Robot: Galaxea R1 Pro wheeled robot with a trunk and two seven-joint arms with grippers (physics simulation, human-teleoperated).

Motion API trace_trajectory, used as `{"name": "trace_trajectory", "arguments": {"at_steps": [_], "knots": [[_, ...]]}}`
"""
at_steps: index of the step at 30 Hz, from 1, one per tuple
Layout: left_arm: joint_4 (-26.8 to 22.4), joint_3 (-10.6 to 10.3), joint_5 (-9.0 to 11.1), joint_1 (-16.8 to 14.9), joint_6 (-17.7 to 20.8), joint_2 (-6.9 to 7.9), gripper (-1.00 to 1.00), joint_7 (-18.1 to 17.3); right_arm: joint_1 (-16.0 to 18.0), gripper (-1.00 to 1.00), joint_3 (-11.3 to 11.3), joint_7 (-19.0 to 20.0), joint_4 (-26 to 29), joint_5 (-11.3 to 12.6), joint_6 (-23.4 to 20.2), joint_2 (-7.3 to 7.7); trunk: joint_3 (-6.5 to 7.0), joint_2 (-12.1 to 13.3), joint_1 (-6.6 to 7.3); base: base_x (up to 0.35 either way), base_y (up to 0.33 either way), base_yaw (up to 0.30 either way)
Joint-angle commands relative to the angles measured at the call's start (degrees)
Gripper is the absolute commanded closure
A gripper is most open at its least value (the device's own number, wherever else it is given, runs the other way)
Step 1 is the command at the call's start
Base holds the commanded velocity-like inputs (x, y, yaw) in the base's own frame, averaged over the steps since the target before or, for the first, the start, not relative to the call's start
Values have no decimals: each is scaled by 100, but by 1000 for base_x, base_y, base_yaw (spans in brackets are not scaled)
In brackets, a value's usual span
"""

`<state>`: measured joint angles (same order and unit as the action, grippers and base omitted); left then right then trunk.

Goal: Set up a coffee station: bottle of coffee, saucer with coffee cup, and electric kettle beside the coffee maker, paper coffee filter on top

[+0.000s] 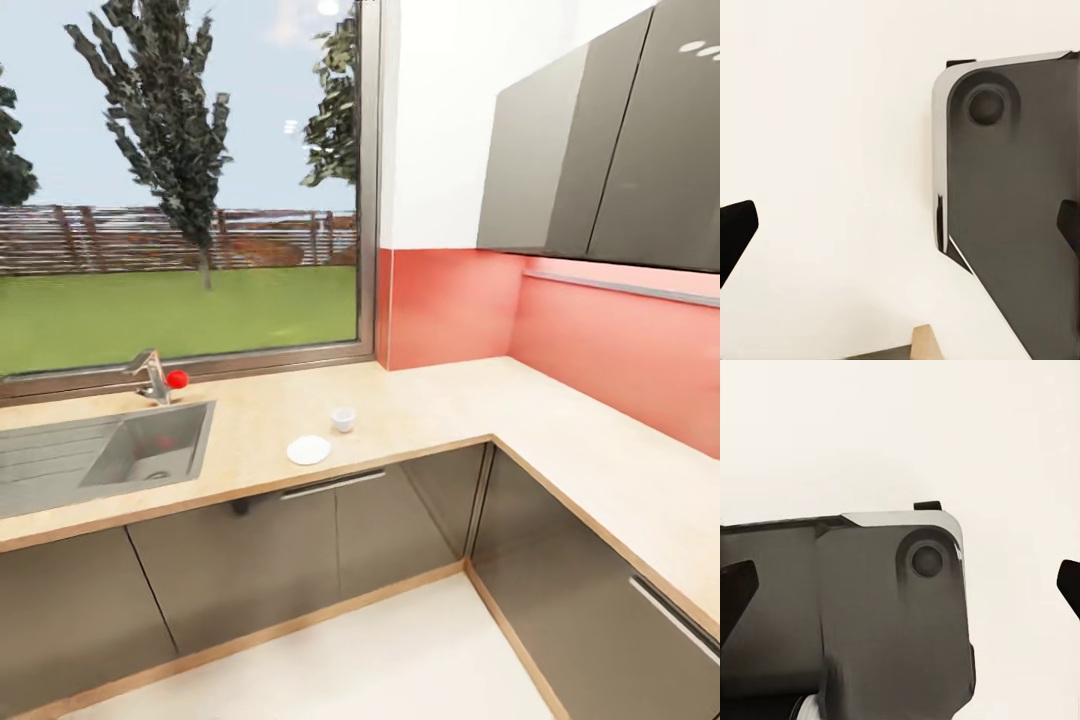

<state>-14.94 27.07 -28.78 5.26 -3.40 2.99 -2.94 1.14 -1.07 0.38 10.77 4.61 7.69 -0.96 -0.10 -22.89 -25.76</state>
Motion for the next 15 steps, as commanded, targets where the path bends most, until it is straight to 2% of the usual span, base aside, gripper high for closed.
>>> {"name": "trace_trajectory", "arguments": {"at_steps": [1,15], "knots": [[-8,52,-52,2,-15,-2,-100,-31,1,-100,-8,5,-5,49,22,-2,3,-3,-2,0,0,256],[-39,45,-57,1,-20,-1,-100,-39,1,-100,-16,3,12,56,22,-8,50,-3,-2,0,0,257]]}}
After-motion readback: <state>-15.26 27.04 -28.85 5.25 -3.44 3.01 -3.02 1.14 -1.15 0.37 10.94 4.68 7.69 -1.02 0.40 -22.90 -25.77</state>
